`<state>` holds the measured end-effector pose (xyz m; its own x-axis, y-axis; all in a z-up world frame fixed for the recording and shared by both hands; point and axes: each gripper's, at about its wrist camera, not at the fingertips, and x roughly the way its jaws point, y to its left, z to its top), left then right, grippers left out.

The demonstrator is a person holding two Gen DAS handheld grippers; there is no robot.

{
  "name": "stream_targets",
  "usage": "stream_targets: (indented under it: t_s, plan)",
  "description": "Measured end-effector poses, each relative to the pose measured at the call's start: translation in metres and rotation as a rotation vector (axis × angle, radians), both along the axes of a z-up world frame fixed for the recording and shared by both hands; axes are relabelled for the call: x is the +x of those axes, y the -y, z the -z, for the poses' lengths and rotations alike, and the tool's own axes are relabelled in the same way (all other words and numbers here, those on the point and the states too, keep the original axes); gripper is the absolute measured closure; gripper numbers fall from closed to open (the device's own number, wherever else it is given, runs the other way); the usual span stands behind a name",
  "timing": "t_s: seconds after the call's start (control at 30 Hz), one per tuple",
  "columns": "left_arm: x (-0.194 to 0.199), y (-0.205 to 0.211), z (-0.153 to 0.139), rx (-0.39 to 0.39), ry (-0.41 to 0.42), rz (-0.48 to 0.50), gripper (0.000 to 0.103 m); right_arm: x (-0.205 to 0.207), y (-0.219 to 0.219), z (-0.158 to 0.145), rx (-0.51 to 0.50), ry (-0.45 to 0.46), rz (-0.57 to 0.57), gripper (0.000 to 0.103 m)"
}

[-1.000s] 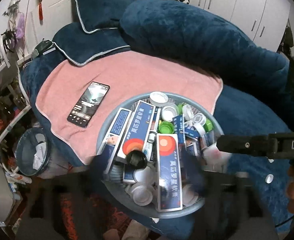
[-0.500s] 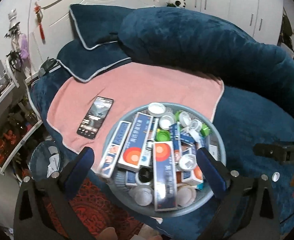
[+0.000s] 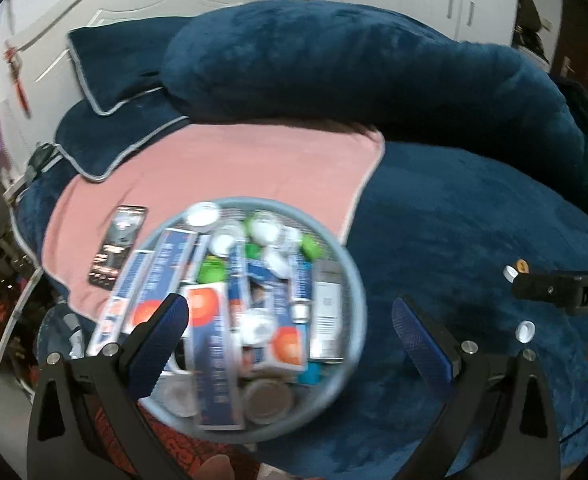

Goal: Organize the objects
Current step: 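Grasp a white cap with the right tool while the left tool grasps another white cap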

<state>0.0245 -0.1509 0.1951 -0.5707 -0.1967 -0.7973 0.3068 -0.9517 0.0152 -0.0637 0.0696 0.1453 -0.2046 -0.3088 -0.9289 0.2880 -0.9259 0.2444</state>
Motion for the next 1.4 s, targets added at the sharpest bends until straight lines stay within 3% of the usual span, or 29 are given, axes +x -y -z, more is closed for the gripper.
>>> stream_targets:
  t_s: [0.27,0.4,0.63,0.8,0.9,1.03,1.13,1.23,1.4]
  plan:
    - [-0.028,-0.062,0.020,0.032,0.037,0.129,0.001,-0.013,-0.088,0.006,-0.006,0.039,0.126,0.000]
    - [-0.043,-0.094,0.034,0.041,0.078,0.204,0.001,-0.016,-0.134,0.032,0.026,0.091,0.224,0.000]
    - [-0.063,-0.137,0.059,0.048,0.122,0.294,0.001,-0.014,-0.145,0.072,0.074,0.168,0.254,0.002]
    - [-0.064,-0.147,0.078,0.047,0.160,0.309,0.001,-0.011,-0.125,0.094,0.066,0.230,0.181,0.023]
    - [-0.065,-0.148,0.083,0.036,0.168,0.315,0.001,-0.013,-0.115,0.110,0.115,0.257,0.150,0.035]
    - [-0.067,-0.148,0.086,0.036,0.173,0.318,0.001,-0.020,-0.113,0.120,0.142,0.265,0.149,0.070]
    - [-0.070,-0.148,0.089,0.032,0.182,0.328,0.001,-0.022,-0.120,0.117,0.104,0.278,0.154,0.070]
    - [-0.079,-0.152,0.090,0.039,0.175,0.352,0.001,-0.026,-0.140,0.095,0.029,0.237,0.212,0.070]
    - [-0.112,-0.185,0.092,0.029,0.123,0.468,0.001,-0.034,-0.177,0.068,-0.035,0.170,0.333,0.069]
